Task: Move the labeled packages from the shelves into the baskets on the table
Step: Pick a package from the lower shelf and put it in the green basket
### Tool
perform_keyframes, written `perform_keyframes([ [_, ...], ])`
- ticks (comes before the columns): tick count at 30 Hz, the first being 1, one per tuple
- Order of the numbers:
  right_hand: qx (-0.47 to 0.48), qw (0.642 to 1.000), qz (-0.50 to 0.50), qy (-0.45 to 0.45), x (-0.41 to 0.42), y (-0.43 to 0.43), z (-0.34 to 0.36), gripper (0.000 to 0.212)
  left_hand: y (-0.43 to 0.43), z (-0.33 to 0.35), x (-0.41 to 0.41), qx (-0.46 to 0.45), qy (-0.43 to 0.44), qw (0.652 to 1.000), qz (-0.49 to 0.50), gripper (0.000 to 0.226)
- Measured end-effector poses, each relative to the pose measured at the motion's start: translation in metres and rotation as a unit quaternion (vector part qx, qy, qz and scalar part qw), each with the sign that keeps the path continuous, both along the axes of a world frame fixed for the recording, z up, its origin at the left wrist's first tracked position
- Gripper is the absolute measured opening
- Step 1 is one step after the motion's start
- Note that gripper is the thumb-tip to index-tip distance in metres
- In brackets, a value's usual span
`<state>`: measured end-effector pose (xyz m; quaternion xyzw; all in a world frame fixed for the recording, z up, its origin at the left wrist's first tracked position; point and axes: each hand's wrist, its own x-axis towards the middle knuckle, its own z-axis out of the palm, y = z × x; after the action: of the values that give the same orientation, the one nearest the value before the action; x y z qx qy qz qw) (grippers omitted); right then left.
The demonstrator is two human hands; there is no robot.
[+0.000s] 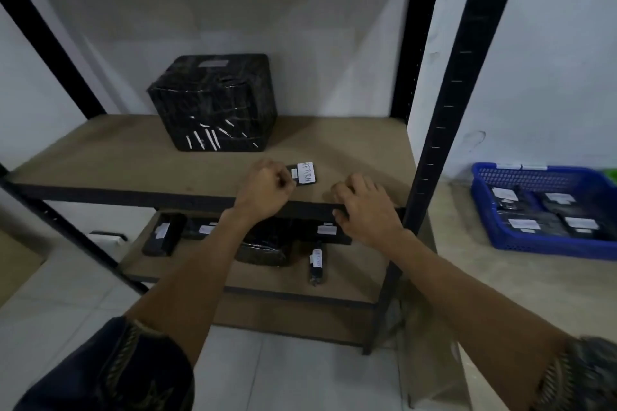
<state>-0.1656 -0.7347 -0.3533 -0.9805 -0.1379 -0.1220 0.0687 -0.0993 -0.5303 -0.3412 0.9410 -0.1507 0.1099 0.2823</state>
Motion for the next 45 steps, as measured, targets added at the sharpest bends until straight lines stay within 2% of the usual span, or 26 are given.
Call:
perform_keyframes([
  [2,-0.019,0.999,-0.028,0.001,0.006,-0.001,-0.007,0.051,-0.002,-0.003,0.016,0.037,-0.013,0.999,0.002,0.016],
  [4,-0.019,0.998,-0.052,0.024,0.009,-0.004,-0.017,0.060,-0.003,-0.006,0.029,0.080,0.002,0.997,-0.015,0.046],
  [6,-0.033,0.997,-0.054,0.035,0.009,-0.006,-0.026,0.068,-0.005,-0.006,0.041,0.090,0.035,0.995,-0.023,0.071],
  [8,-0.049,0.997,-0.050,0.037,0.010,-0.007,-0.029,0.072,-0.008,-0.006,0.049,0.089,0.092,0.991,-0.029,0.080],
  [11,-0.066,0.996,-0.051,0.035,0.011,-0.008,-0.028,0.077,-0.013,-0.004,0.056,0.084,0.139,0.986,-0.045,0.073],
  [16,-0.080,0.995,-0.052,0.026,0.010,-0.008,-0.031,0.082,-0.016,0.003,0.061,0.038,0.091,0.995,-0.010,0.053],
  [19,-0.080,0.995,-0.052,0.023,0.012,-0.008,-0.031,0.083,-0.017,0.005,0.052,-0.098,0.087,0.991,0.012,0.036],
  [22,-0.081,0.995,-0.053,0.015,0.012,-0.008,-0.034,0.084,-0.016,0.003,0.043,-0.271,0.075,0.958,0.053,0.017],
  [24,-0.085,0.995,-0.055,0.013,0.012,-0.008,-0.035,0.086,-0.013,0.001,0.037,-0.363,0.069,0.925,0.085,0.021],
  [26,-0.089,0.994,-0.055,0.019,0.012,-0.007,-0.035,0.088,-0.010,-0.003,0.030,-0.415,0.076,0.902,0.094,0.021],
  [32,-0.092,0.994,-0.056,0.018,0.011,-0.007,-0.035,0.089,0.007,-0.020,0.015,-0.384,0.078,0.918,0.069,0.016],
  [37,-0.095,0.994,-0.058,0.018,0.010,-0.007,-0.034,0.090,0.016,-0.015,0.012,-0.341,0.097,0.932,0.074,0.026],
  [45,-0.104,0.992,-0.061,0.028,0.010,-0.006,-0.035,0.093,0.016,-0.009,0.010,-0.318,0.114,0.937,0.095,0.029],
])
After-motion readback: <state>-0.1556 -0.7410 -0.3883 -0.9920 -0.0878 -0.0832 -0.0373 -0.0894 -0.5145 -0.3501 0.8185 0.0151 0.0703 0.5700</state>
